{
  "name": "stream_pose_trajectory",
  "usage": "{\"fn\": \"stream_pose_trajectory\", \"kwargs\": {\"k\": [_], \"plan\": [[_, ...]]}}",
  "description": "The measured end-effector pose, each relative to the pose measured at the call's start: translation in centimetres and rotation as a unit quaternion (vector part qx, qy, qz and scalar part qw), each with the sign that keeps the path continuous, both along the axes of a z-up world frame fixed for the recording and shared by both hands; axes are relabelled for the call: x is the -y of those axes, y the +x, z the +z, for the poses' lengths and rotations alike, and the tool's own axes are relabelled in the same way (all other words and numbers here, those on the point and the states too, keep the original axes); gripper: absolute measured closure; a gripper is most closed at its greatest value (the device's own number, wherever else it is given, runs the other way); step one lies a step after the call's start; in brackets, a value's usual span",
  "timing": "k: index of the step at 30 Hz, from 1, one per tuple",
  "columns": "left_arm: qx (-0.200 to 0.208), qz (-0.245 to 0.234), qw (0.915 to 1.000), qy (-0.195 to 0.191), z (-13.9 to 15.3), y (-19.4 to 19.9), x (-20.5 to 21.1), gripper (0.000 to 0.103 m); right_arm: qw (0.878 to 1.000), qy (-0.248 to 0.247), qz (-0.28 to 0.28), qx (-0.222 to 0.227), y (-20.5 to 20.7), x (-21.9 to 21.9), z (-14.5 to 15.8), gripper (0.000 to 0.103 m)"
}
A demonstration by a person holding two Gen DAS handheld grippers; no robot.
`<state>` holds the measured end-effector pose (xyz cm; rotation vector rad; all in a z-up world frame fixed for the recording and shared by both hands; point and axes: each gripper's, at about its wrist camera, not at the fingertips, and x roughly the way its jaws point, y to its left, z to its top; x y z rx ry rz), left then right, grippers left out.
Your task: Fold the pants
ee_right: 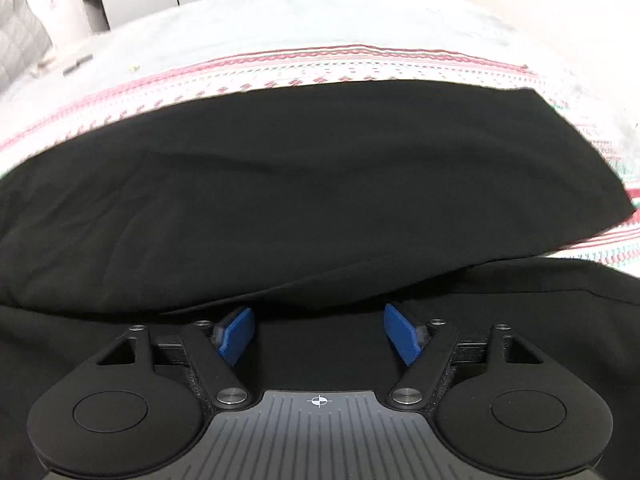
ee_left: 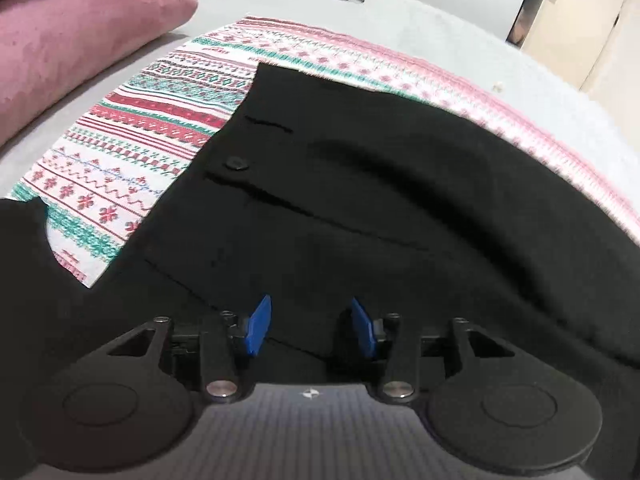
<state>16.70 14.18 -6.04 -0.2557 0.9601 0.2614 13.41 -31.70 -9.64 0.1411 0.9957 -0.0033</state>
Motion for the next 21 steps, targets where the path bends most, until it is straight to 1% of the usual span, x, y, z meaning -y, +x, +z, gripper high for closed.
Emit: {"fn": "stream_pose_trajectory", "kwargs": {"k": [1, 2, 4, 6, 8, 11, 13, 15, 16, 19, 20, 21], "plan": [[-0.002, 0.005, 1.0000, 0.007, -0.2, 0.1, -0.2, 0.035, 1.000, -0.006, -0.011, -0.002, -0.1, 0.9, -0.1, 0.026], [-0.003, 0.009, 0.9999, 0.006, -0.2, 0.2, -0.4, 0.036, 1.000, -0.008, -0.021, -0.003, -0.4, 2.0, -0.1, 0.025], [-0.003, 0.018, 0.9998, -0.004, -0.1, 0.2, -0.8, 0.036, 0.999, -0.004, -0.040, -0.003, -0.7, 4.1, -0.1, 0.025], [-0.003, 0.023, 0.9997, -0.006, -0.1, 0.3, -1.0, 0.037, 0.998, 0.005, -0.065, -0.002, -1.2, 6.2, -0.1, 0.025], [-0.001, 0.032, 0.9994, -0.012, 0.1, 0.3, -1.0, 0.037, 0.996, -0.002, -0.094, -0.005, -1.8, 8.4, 0.1, 0.025], [0.004, 0.048, 0.9986, -0.024, 0.3, 0.4, -1.2, 0.037, 0.986, -0.041, -0.160, -0.019, -2.7, 12.0, 0.3, 0.024], [0.007, 0.049, 0.9985, -0.023, 0.6, 0.5, -1.1, 0.037, 0.981, -0.023, -0.193, -0.012, -3.9, 15.2, 0.1, 0.024], [0.005, 0.053, 0.9985, -0.010, 0.6, 0.7, -1.2, 0.037, 0.971, -0.023, -0.237, -0.016, -4.4, 17.4, -0.4, 0.024], [0.004, 0.058, 0.9983, -0.011, 0.5, 0.8, -1.4, 0.037, 0.967, -0.023, -0.252, -0.013, -4.5, 18.4, -0.5, 0.020], [0.011, 0.077, 0.9966, -0.028, 0.6, 0.8, -1.8, 0.037, 0.956, -0.038, -0.290, -0.012, -4.7, 19.9, 0.2, 0.020], [0.016, 0.077, 0.9964, -0.034, 0.8, 0.9, -1.7, 0.037, 0.956, -0.031, -0.293, 0.002, -4.9, 19.8, 0.8, 0.020], [0.024, 0.070, 0.9964, -0.041, 1.1, 1.0, -1.3, 0.037, 0.956, -0.010, -0.291, 0.021, -5.1, 20.2, 1.3, 0.019]]}}
